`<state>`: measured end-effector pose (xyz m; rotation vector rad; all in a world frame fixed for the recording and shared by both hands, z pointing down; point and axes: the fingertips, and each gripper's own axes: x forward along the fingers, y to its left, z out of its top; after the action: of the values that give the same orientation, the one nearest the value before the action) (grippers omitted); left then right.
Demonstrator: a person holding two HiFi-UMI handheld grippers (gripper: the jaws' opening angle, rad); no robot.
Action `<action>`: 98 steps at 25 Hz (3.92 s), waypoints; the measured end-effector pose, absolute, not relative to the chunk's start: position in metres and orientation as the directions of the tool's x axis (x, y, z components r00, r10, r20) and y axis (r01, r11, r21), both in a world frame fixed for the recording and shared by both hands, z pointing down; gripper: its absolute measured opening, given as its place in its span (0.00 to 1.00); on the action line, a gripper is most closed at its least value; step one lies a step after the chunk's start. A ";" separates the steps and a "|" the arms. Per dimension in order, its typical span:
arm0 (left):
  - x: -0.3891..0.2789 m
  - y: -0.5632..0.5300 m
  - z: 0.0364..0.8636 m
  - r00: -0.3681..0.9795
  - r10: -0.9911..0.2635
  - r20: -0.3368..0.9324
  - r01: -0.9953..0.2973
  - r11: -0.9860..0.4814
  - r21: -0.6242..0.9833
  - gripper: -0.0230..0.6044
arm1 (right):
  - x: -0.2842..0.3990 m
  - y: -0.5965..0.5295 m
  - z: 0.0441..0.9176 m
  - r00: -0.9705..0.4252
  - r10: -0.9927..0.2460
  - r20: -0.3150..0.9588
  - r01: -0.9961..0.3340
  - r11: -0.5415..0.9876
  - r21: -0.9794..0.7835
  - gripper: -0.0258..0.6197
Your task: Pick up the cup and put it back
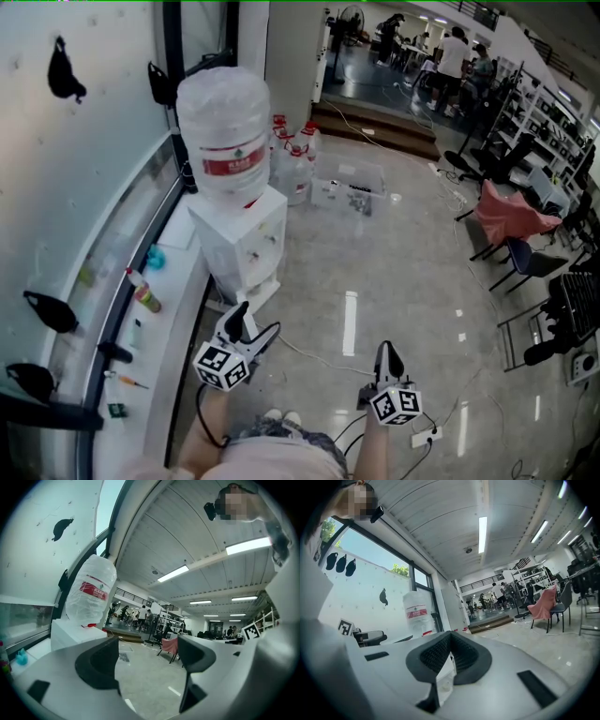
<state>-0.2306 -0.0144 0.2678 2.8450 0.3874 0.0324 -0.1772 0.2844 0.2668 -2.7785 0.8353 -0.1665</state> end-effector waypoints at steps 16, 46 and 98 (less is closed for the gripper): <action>-0.209 -0.045 0.292 0.967 0.254 0.037 0.235 -0.934 0.267 0.64 | -0.149 0.230 0.281 0.791 -0.609 0.056 -0.578 -0.775 -0.258 0.07; 0.008 -0.167 0.296 0.909 -0.407 0.086 -0.415 -0.869 0.269 0.64 | 0.211 -0.008 0.285 0.173 -0.982 0.080 -0.952 -0.188 -0.241 0.07; -0.002 -0.131 0.349 0.683 -0.717 0.137 -0.729 -0.659 0.187 0.64 | 0.209 -0.070 0.354 -0.273 -0.949 0.155 -0.946 0.236 -0.222 0.07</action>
<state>-0.0023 -0.1311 0.3487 2.6696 -1.1645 0.0747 0.2088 -0.0701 0.3543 -1.8865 2.4606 -0.4276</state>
